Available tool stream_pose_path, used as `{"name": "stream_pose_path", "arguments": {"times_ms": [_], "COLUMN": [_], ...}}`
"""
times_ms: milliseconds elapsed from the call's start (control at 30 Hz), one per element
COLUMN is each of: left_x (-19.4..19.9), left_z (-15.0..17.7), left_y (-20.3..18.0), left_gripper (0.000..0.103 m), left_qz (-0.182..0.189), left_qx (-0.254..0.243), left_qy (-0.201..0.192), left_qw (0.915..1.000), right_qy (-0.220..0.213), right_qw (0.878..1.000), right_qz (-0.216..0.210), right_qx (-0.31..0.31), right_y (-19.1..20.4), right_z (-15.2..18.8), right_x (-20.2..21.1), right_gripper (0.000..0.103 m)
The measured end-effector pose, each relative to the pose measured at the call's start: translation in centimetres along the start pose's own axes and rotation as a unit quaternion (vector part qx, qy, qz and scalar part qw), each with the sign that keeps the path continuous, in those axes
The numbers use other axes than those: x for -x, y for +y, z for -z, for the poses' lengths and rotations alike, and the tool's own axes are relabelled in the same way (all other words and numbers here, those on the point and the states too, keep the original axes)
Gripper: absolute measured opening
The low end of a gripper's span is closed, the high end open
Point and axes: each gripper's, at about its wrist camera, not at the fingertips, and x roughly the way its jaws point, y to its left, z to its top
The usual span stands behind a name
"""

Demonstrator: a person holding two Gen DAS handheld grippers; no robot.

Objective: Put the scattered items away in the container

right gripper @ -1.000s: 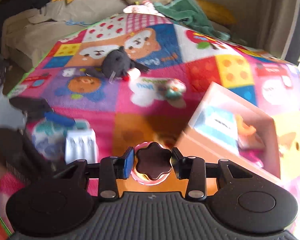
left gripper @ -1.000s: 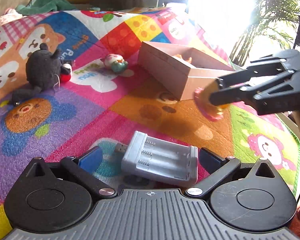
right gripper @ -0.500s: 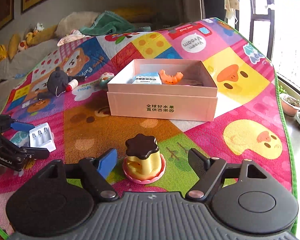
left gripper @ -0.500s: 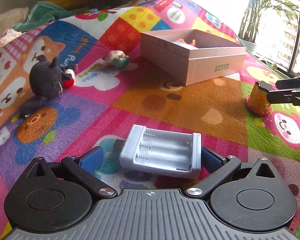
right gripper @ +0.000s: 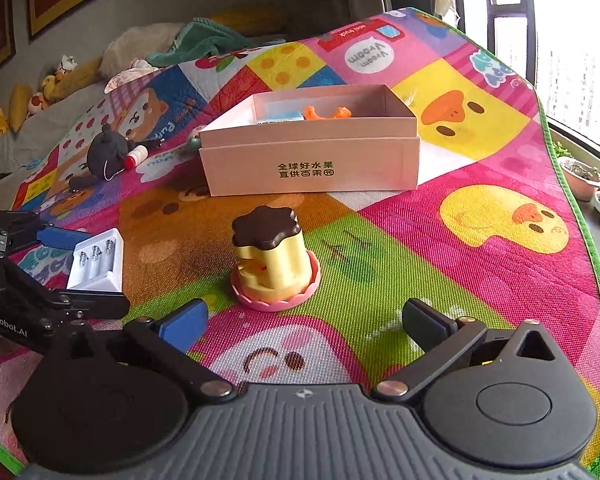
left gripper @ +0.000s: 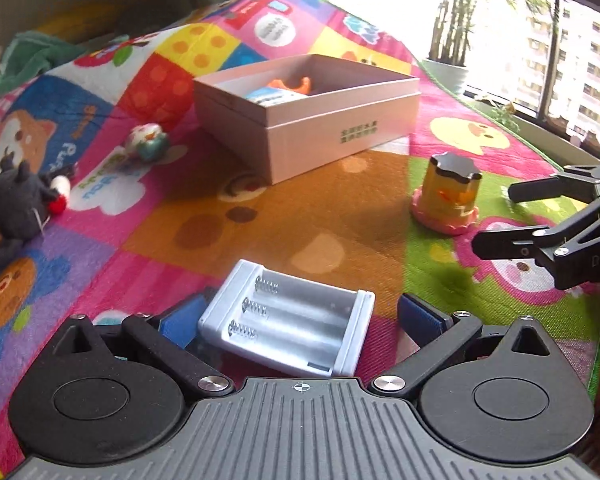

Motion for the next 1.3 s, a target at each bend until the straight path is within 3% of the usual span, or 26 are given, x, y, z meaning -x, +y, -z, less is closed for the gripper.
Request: {"name": "stream_pose_path", "arguments": {"times_ms": [67,167,367,567,767,967,1033,1167,1300], "left_x": [0.0,0.0,1.1,1.2,1.7,1.8,2.0,2.1,0.2], "left_z": [0.0,0.2,0.8,1.1,1.4,1.3,1.4,0.3,-1.6], "left_y": [-0.2,1.1,1.6,4.6,6.0,4.9,4.5,2.6,0.3], "left_gripper": [0.103,0.103,0.103,0.103,0.103,0.103,0.103,0.103,0.103], "left_qz": [0.000,0.023,0.021,-0.048,-0.060,-0.077,-0.050,0.064,0.103], "left_qx": [-0.006,0.028,0.019,0.073,0.102,0.112,0.098,0.085,0.060], "left_qy": [0.000,0.021,0.032,0.035,0.045,0.053,0.049,0.027,-0.007], "left_qw": [1.0000,0.9991,0.9991,0.9955,0.9919,0.9894,0.9927,0.9940,0.9928], "right_qy": [-0.003,-0.006,-0.004,0.010,0.019,0.020,0.016,0.012,0.015], "right_qw": [1.000,1.000,1.000,1.000,1.000,0.999,0.999,0.999,0.999], "right_qz": [-0.003,-0.007,-0.006,0.004,0.001,0.010,0.008,0.001,0.008], "right_qx": [-0.003,-0.007,-0.001,0.023,0.019,0.041,0.040,0.032,0.040], "right_y": [-0.1,-0.3,-0.2,0.4,0.4,1.0,0.9,0.6,0.9], "right_z": [0.1,0.1,0.1,-0.1,-0.2,0.0,0.1,0.0,-0.1], "right_x": [0.1,0.1,0.1,-0.2,-0.2,-0.4,-0.3,-0.2,-0.3], "right_gripper": [0.103,0.103,0.103,0.103,0.103,0.103,0.103,0.103,0.103]}}
